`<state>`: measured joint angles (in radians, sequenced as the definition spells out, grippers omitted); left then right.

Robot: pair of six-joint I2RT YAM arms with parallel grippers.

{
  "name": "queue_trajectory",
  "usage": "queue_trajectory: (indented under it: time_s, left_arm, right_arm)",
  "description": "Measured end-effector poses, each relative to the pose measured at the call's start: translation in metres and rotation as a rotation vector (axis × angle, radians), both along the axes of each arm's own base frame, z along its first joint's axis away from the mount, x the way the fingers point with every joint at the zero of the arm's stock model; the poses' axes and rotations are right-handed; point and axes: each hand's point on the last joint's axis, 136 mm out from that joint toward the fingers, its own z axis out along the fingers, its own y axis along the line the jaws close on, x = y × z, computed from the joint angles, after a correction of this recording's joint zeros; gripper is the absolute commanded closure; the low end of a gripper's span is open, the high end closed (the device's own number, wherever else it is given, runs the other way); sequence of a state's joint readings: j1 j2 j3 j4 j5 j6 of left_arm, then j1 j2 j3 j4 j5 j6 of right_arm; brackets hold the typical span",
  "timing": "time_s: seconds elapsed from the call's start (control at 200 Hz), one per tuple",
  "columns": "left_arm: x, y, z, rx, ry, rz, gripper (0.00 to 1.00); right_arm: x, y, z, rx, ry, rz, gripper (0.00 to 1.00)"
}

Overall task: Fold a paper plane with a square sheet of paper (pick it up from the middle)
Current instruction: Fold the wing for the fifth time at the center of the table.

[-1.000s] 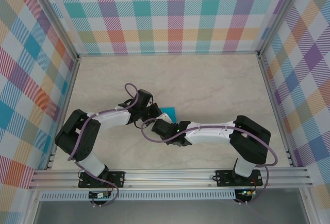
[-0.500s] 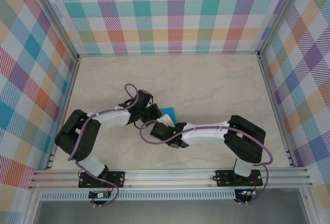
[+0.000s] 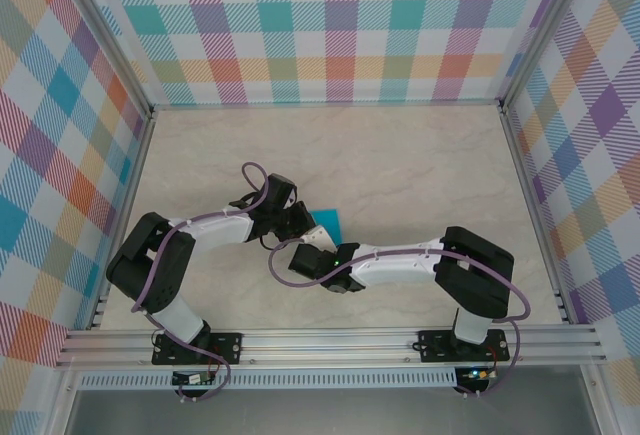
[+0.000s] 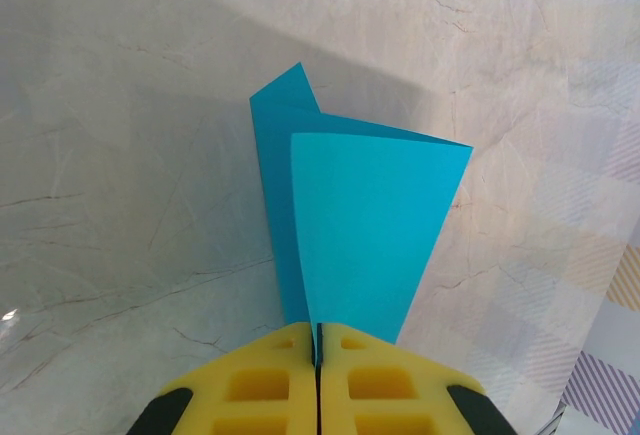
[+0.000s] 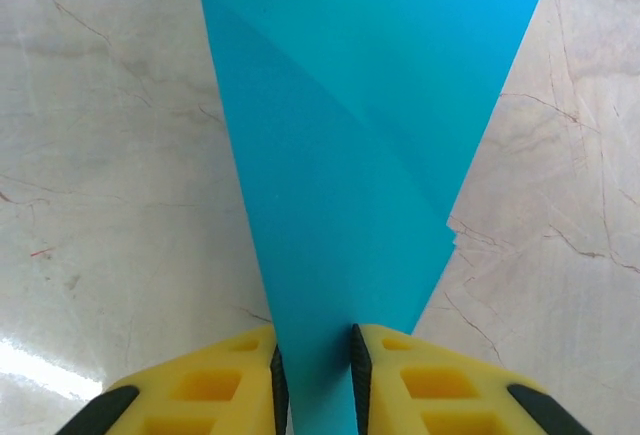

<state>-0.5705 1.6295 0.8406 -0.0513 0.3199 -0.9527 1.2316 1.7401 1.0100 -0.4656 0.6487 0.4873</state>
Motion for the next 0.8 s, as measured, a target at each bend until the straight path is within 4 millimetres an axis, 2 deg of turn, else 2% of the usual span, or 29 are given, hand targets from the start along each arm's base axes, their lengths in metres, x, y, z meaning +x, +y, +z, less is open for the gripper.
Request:
queue_trajectory:
  time_s: [0.33,0.49,0.61,0.67,0.8]
  left_arm:
    - [0.0000,0.0000,0.0000,0.000,0.000,0.000,0.94]
    - [0.0000,0.0000,0.0001,0.000,0.000,0.000,0.92]
    - [-0.0003,0.0004,-0.0002,0.003,0.000,-0.002,0.75]
    - [-0.0006,0.0016,-0.0006,0.009,0.002,0.003,0.59]
    - [-0.0026,0.0090,0.0054,0.035,-0.004,0.020,0.39]
  right_arm:
    - [0.0015,-0.0032,-0.0007,-0.007,-0.010,-0.021,0.79]
    - [0.0010,-0.0051,-0.0036,-0.015,-0.006,-0.029,0.86]
    - [0.0013,-0.0059,-0.0034,-0.018,-0.009,-0.031,0.93]
    - [0.0013,-0.0059,-0.0035,-0.018,-0.008,-0.030,0.95]
    - [0.0017,-0.0044,-0.0044,0.028,0.009,-0.021,0.95]
